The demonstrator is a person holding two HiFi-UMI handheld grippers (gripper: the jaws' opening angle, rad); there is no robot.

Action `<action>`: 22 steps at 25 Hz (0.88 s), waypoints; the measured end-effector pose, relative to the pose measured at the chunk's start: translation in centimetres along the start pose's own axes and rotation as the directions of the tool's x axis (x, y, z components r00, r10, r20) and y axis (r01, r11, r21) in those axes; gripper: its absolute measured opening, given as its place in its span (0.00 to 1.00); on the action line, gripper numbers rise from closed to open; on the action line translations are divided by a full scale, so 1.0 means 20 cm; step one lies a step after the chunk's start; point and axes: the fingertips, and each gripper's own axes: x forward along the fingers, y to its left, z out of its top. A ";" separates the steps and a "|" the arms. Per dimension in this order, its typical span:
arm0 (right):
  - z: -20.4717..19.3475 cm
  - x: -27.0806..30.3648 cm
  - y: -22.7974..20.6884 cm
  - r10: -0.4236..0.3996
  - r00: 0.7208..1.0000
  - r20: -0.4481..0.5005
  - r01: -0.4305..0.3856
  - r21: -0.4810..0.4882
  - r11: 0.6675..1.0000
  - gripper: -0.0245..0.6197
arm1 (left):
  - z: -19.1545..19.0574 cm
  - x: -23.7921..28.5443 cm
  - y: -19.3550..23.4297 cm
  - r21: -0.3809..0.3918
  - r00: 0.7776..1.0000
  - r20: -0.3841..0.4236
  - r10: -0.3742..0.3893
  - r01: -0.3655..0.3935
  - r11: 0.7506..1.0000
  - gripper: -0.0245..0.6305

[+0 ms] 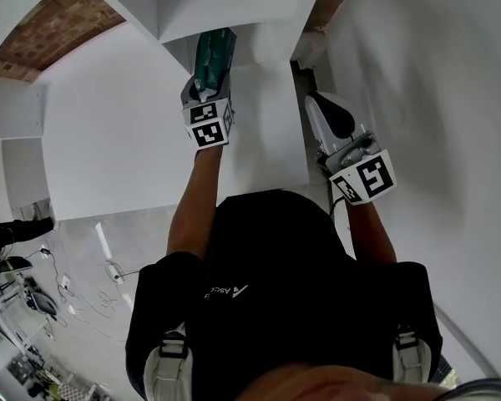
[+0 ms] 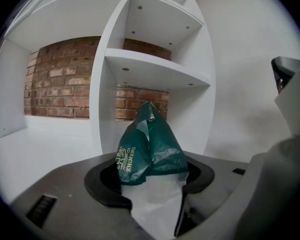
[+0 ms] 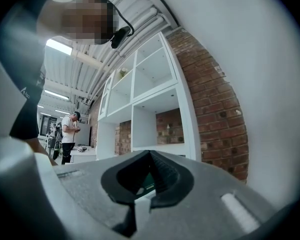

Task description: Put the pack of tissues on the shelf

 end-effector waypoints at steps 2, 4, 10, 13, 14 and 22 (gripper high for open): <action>-0.03 0.03 -0.03 -0.002 1.000 -0.012 0.003 0.005 1.000 0.04 | -0.01 0.08 0.04 -0.010 1.000 -0.010 0.027 -0.027 1.000 0.41; -0.05 0.06 -0.05 -0.003 1.000 -0.025 0.003 0.009 1.000 0.04 | 0.00 0.13 0.08 -0.015 0.999 -0.016 0.050 -0.051 0.999 0.41; -0.10 0.10 -0.11 -0.007 0.998 -0.060 0.009 0.021 1.000 0.04 | 0.00 0.27 0.15 -0.014 0.994 -0.040 0.105 -0.106 0.994 0.42; -0.11 0.11 -0.14 -0.018 0.998 -0.067 0.020 0.024 1.000 0.04 | -0.02 0.32 0.19 0.002 0.988 -0.053 0.148 -0.148 0.989 0.42; -0.12 0.11 -0.15 -0.022 0.997 -0.070 0.024 0.025 0.999 0.04 | -0.04 0.34 0.20 0.008 0.985 -0.059 0.160 -0.160 0.987 0.42; -0.15 0.09 -0.19 -0.055 0.994 -0.091 0.058 0.037 0.998 0.04 | -0.07 0.41 0.25 0.031 0.973 -0.069 0.222 -0.220 0.975 0.44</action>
